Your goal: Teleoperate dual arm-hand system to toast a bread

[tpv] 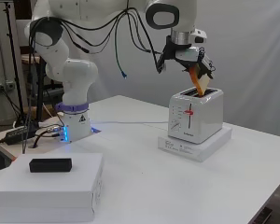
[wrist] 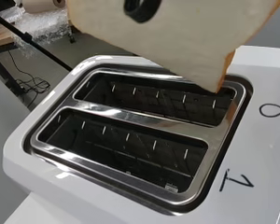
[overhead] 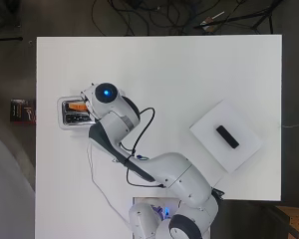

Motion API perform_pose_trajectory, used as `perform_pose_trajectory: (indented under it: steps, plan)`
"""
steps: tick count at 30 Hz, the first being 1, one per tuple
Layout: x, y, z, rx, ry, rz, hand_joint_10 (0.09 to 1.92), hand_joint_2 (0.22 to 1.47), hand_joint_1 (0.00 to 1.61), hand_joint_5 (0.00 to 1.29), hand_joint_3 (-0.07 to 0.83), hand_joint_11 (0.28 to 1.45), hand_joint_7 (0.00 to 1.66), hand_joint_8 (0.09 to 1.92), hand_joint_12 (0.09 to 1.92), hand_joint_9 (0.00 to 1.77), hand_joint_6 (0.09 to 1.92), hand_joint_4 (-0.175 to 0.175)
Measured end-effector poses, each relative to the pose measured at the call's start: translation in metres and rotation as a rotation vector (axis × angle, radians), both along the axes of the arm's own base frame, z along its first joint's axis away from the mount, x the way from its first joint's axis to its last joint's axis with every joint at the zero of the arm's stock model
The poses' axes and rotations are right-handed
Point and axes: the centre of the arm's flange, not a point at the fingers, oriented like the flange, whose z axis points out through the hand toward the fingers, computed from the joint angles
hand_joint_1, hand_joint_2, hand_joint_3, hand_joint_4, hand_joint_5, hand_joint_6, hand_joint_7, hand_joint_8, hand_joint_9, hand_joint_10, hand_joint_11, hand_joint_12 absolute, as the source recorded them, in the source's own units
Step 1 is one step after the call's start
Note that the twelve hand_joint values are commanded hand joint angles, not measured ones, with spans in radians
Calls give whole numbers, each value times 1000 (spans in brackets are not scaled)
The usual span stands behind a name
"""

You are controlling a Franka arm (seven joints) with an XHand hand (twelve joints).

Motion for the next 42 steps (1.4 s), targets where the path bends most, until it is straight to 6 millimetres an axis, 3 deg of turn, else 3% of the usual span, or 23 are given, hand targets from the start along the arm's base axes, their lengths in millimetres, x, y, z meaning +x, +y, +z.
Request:
perform_pose_trajectory:
  steps: [8,11,15,16,17,18,20,23,26,30,33,39,42]
  plan:
    - [-3,-5,-3,-17,15,31,931,1135,1358,803,0,738,908,928,87,1031,1368,-175]
    - [-4,-2,-9,-44,38,1,1084,1164,1356,659,1,743,884,1065,87,1000,1355,-175]
    - [-4,3,-19,-68,77,23,1083,1156,1358,701,0,742,903,1024,87,988,1344,-175]
    - [-4,3,-21,-78,75,30,781,1144,975,600,-2,697,805,724,87,916,964,-127]
    - [-2,2,-22,-84,76,30,463,1093,603,495,-6,592,639,423,87,742,579,-49]
    - [-1,-1,-24,-92,85,25,245,1049,361,429,-6,491,503,223,87,570,315,11]
    - [1,-3,-24,-101,111,6,87,1004,145,363,-5,388,351,87,87,375,87,72]
    - [-5,-1,-4,-99,119,1,87,995,76,344,-1,352,286,87,87,295,87,98]
    - [-18,10,24,-163,56,-3,87,1006,71,322,4,351,276,87,87,286,87,94]
    - [-10,11,17,-281,2,-39,87,1040,52,260,8,353,210,87,87,240,87,74]
    - [13,-21,9,-252,26,-136,87,1064,50,305,7,364,223,87,87,254,87,62]
    - [65,-120,-37,-184,89,-352,87,1086,57,344,7,382,256,87,87,290,87,30]
    - [78,-128,-69,-155,100,-295,87,1084,23,296,4,389,250,87,87,300,87,-17]
